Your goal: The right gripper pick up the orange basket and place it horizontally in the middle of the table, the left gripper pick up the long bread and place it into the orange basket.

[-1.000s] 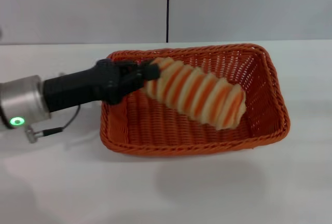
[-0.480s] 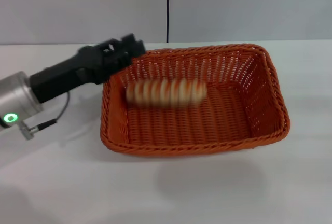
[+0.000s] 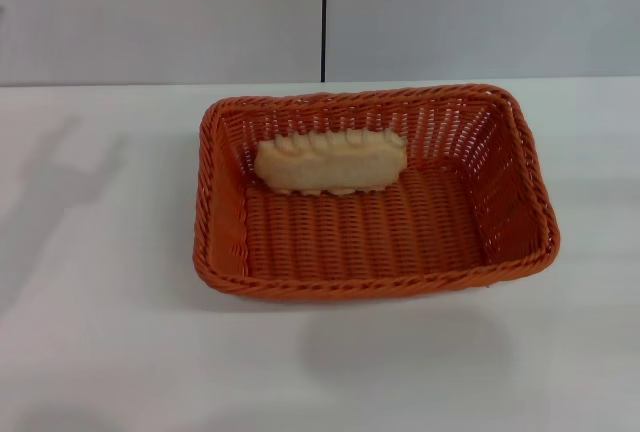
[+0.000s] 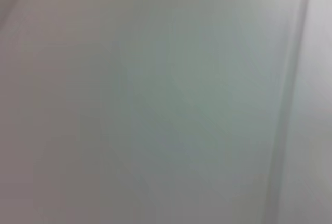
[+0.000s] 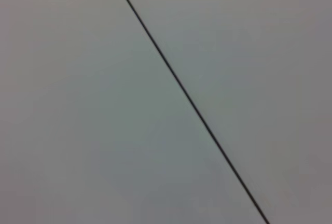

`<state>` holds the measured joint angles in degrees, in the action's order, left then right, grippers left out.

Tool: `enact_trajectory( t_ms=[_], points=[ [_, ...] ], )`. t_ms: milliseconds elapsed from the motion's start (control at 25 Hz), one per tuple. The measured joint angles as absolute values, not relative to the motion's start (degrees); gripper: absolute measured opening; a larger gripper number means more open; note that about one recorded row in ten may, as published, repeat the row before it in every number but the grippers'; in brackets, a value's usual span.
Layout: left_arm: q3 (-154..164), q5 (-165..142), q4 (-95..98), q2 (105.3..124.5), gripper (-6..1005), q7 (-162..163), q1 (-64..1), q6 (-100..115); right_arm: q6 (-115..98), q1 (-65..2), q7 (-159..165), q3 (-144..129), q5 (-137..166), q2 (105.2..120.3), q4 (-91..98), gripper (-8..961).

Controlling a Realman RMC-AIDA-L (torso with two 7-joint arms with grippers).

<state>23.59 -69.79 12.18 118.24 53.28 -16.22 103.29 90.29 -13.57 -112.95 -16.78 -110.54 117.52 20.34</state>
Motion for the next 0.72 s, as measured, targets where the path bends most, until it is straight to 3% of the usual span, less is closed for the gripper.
enact_trajectory(
  t_ms=[120, 200, 720],
  points=[
    [18.39, -64.76, 5.64, 118.34, 725, 42.45, -14.76, 107.10, 89.98, -14.01, -113.03, -15.39, -110.57, 117.52, 20.20, 515],
    [15.63, -63.88, 3.29, 118.41, 862, 37.23, -14.38, 108.43, 89.84, -14.22, -113.17, -14.52, -110.57, 117.68, 20.05, 515],
    [12.27, -63.30, 1.64, 118.45, 862, 28.78, -14.59, 108.62, 89.30, -14.76, -119.50, -11.51, -110.57, 118.51, 18.58, 515]
  ],
)
